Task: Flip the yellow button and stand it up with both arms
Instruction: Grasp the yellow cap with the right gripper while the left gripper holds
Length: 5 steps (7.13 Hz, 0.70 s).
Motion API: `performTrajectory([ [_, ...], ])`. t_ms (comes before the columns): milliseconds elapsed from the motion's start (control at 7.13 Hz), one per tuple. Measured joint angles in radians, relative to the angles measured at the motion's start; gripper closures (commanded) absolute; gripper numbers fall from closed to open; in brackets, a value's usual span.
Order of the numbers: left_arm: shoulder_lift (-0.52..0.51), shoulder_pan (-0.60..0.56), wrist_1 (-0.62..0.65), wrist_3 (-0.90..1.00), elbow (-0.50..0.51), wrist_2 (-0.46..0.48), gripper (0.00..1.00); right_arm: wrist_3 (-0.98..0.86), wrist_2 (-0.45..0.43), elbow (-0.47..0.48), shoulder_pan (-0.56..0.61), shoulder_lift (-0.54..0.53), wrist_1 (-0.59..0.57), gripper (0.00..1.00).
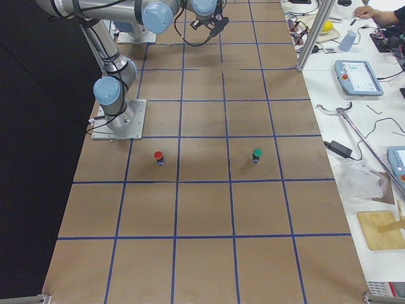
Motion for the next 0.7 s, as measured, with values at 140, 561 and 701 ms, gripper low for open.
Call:
performTrajectory([
  [140,0.001,0.0,0.0,-0.002,0.0,0.0,0.84,0.0,0.002,-0.001,0.0,0.0,0.006,0.74],
  [561,0.003,0.0,0.0,-0.004,0.0,0.001,0.0,0.0,0.005,-0.002,0.0,-0.001,0.01,0.83],
  [701,0.004,0.0,0.001,-0.017,0.001,0.002,0.0,0.0,0.005,-0.003,0.0,-0.001,0.01,0.84],
])
